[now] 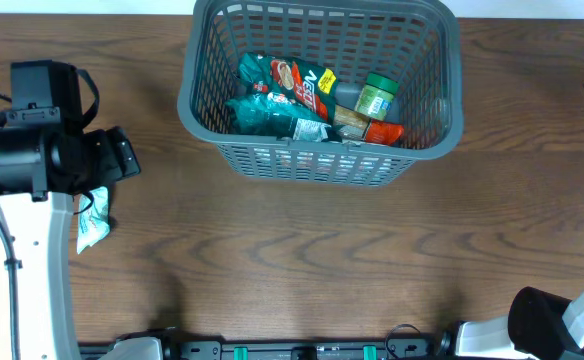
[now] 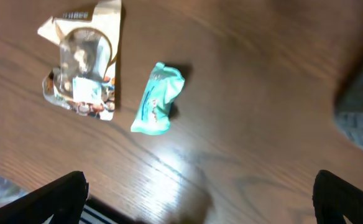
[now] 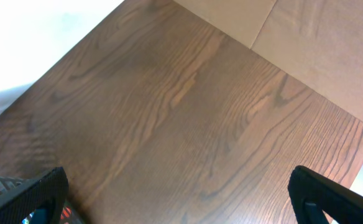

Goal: Pack container
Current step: 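Move the left gripper back to the mint-green toilet tissue pack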

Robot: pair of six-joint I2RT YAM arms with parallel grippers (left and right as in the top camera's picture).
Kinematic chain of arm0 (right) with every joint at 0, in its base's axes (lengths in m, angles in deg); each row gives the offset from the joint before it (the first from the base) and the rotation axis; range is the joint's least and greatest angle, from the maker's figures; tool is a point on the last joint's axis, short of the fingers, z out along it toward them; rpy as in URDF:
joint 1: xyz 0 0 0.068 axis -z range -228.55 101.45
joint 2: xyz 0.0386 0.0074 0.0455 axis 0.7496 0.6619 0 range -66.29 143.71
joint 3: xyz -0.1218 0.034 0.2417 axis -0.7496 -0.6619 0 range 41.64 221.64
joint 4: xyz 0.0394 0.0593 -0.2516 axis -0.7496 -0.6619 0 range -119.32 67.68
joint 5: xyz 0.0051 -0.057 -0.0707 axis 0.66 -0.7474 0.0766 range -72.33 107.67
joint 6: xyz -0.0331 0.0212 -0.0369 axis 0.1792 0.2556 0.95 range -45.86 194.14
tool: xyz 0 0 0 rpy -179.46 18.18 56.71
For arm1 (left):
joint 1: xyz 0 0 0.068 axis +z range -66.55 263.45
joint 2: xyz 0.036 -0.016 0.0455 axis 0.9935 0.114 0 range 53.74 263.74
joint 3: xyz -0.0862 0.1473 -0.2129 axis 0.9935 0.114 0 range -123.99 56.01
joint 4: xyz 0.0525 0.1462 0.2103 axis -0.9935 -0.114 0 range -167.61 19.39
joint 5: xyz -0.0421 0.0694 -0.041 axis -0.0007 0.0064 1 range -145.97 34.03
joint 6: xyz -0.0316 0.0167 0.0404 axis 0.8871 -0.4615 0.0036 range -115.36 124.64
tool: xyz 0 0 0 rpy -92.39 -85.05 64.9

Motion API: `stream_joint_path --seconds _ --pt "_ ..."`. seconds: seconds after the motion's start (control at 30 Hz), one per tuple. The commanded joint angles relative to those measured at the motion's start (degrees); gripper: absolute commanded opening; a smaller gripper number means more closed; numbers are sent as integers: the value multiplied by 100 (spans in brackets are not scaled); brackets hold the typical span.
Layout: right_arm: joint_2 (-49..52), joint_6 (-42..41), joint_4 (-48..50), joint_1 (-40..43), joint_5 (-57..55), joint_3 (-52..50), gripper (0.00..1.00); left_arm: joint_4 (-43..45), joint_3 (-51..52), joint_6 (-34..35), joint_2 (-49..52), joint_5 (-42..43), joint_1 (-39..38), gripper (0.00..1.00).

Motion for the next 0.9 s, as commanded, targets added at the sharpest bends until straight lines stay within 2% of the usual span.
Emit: stream_joint_path --seconds 0.0,0.23,0.43,0.73,0.87 --pt "-4 -61 -7 24 -44 -4 99 216 529 94 20 -138 177 99" --pt "-4 -61 -7 24 -44 -4 99 1185 2013 50 20 -122 472 99" --pt "-4 -61 -7 24 -44 -4 99 1853 2870 26 20 136 876 99" --pt "-4 -61 -7 24 -44 -4 99 2380 3410 -485 24 151 1622 98" --pt "-4 -61 -7 24 -44 -4 99 2824 3576 -1003 24 645 1847 99"
